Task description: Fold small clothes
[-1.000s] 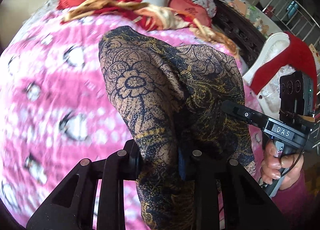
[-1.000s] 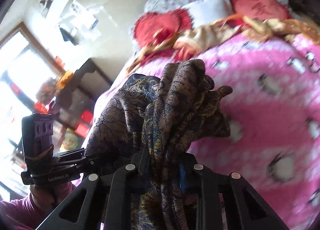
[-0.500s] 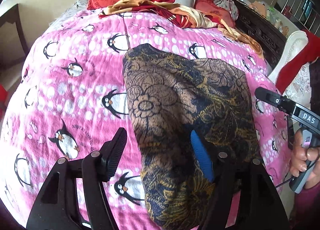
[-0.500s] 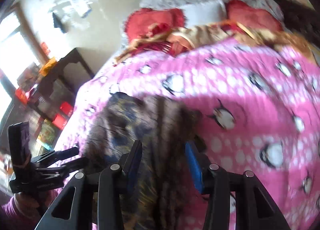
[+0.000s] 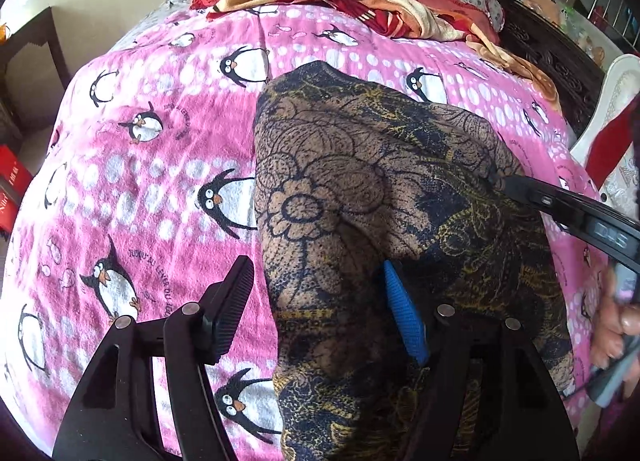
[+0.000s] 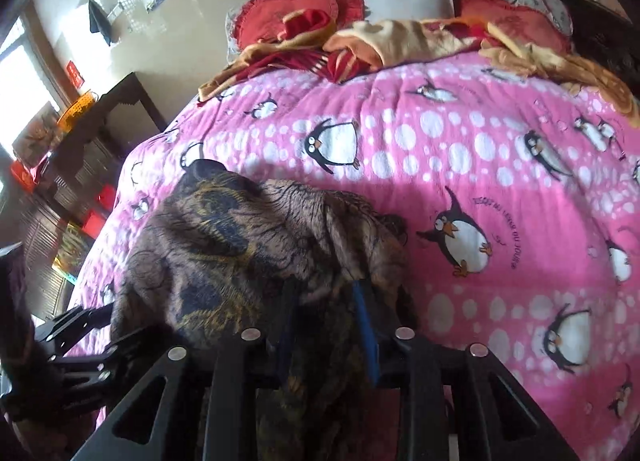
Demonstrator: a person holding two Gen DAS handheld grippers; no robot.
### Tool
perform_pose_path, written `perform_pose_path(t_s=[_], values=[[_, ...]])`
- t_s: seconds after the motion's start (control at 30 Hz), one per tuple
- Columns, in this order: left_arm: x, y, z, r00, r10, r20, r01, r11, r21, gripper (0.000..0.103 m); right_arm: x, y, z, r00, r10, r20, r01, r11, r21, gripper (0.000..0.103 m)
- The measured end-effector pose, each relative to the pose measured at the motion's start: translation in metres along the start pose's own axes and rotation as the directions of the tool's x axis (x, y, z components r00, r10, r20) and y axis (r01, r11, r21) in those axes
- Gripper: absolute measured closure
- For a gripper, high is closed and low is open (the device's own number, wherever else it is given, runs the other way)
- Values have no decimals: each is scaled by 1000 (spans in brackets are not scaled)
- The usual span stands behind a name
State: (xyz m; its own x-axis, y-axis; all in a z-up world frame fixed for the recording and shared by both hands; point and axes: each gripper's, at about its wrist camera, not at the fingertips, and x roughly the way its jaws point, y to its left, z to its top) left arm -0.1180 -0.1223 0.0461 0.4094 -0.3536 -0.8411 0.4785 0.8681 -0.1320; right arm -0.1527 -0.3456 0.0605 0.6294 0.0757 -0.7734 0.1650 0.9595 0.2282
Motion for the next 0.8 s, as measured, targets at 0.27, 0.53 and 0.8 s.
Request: perform_pose_path(t_s=[0.27,0.53,0.8], values=[[-20,-6,-9,997,62,53,-64,997,40,36,-33,32,-57,999,-9,-45,4,993,-114,71],[-52,-5,-15,988,92,123,-97,995,28,36,-42,38,-70,997,-69,-28,66,993,-101,60],[-87,-4,-22,978,101,183,-106,994,17,36,-77,67,-56,984,-134,118,143,987,-67,28]])
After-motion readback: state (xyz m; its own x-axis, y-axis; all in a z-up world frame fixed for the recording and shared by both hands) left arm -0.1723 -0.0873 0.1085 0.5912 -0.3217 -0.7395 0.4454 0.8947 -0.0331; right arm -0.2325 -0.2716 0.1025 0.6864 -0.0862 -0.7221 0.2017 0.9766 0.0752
